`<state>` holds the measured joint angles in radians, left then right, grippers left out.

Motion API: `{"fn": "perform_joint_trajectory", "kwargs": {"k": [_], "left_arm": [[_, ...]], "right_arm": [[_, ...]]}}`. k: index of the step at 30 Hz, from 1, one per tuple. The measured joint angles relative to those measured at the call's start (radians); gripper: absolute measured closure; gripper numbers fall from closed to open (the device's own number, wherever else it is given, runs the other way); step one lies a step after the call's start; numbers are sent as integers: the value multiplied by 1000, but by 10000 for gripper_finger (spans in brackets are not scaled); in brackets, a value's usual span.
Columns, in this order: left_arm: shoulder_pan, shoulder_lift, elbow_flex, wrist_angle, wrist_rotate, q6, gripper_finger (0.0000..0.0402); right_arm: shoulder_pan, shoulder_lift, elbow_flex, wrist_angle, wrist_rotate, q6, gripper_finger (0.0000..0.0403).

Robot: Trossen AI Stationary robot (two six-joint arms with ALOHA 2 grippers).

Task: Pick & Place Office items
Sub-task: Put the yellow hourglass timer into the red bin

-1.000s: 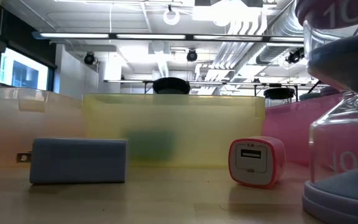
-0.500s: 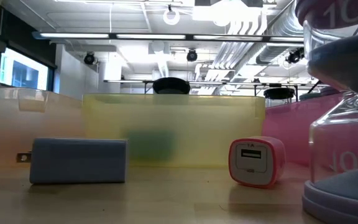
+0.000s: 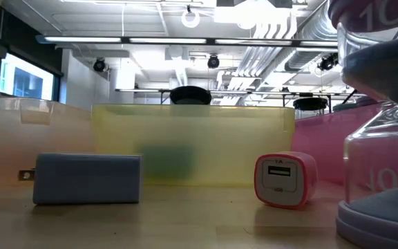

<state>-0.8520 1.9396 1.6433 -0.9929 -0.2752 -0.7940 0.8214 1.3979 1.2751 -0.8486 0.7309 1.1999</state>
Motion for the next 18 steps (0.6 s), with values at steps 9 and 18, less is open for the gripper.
{"fn": "perform_joint_trajectory", "kwargs": {"k": [9,18], "left_arm": [[-2,0,-45,59,-1,-7,112],[-2,0,-57,66,-18,1,148]], "right_arm": [[-39,0,0,1,-5,0,199],[-39,0,0,15,-3,-5,199]]}}
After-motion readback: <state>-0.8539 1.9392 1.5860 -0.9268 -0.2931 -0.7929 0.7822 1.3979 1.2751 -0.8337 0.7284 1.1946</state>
